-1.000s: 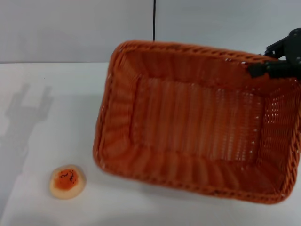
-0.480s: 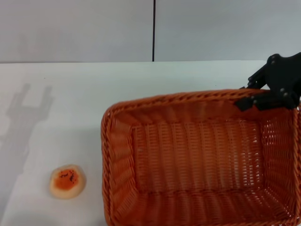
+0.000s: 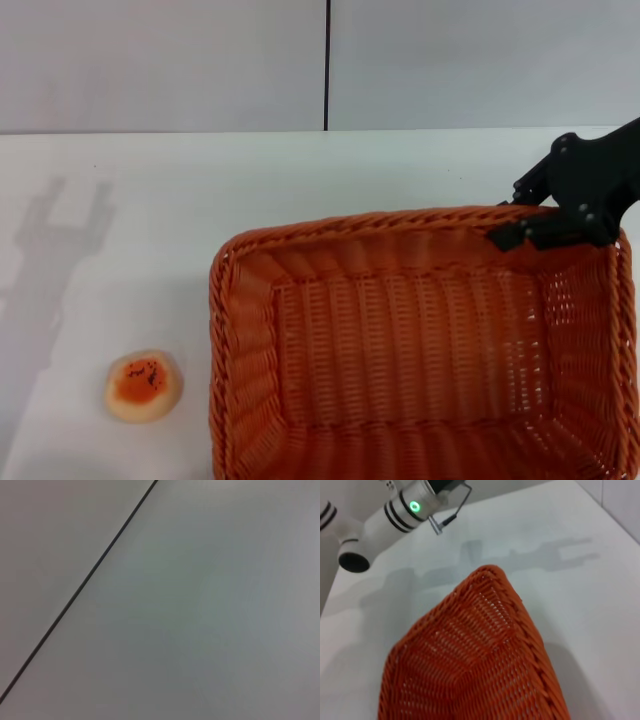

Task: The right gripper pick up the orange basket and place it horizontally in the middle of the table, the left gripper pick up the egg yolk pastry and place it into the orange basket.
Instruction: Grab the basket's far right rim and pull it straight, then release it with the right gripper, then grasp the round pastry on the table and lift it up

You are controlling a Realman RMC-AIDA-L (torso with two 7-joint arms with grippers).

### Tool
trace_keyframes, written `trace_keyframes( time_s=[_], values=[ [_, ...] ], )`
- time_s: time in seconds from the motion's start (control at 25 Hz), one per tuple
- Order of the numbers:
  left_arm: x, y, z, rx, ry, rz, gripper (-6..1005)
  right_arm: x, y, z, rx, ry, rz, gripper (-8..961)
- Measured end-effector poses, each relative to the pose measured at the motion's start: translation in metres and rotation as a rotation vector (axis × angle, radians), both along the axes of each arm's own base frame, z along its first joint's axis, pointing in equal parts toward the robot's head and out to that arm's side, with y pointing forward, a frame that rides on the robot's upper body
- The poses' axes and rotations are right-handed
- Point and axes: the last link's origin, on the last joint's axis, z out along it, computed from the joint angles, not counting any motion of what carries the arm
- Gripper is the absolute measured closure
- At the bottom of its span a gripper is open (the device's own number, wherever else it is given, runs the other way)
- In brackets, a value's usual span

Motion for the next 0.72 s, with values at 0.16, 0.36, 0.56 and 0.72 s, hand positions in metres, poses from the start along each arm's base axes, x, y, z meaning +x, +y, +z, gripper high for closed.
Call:
trace_keyframes(
  time_s=[0.16, 0.36, 0.56, 0.72],
  values=[
    [0.001, 0.001, 0.000, -0.001, 0.000, -0.001, 308, 0.002, 0.005, -0.004, 0.030, -0.017, -0.008, 775],
    [0.001, 0.001, 0.000, -0.001, -0.001, -0.003, 308, 0.003, 0.009, -0.003, 0.064, -0.015, -0.012, 713],
    [0.001, 0.001, -0.001, -0.002, -0.003, -0.001, 309, 0.008, 0.018, 0.003, 0.158, 0.029, -0.001, 620],
    [0.000, -0.002, -0.001, -0.001, -0.003, 0.002, 309, 0.020, 0.027, 0.022, 0.380, 0.222, -0.015, 620]
  ],
)
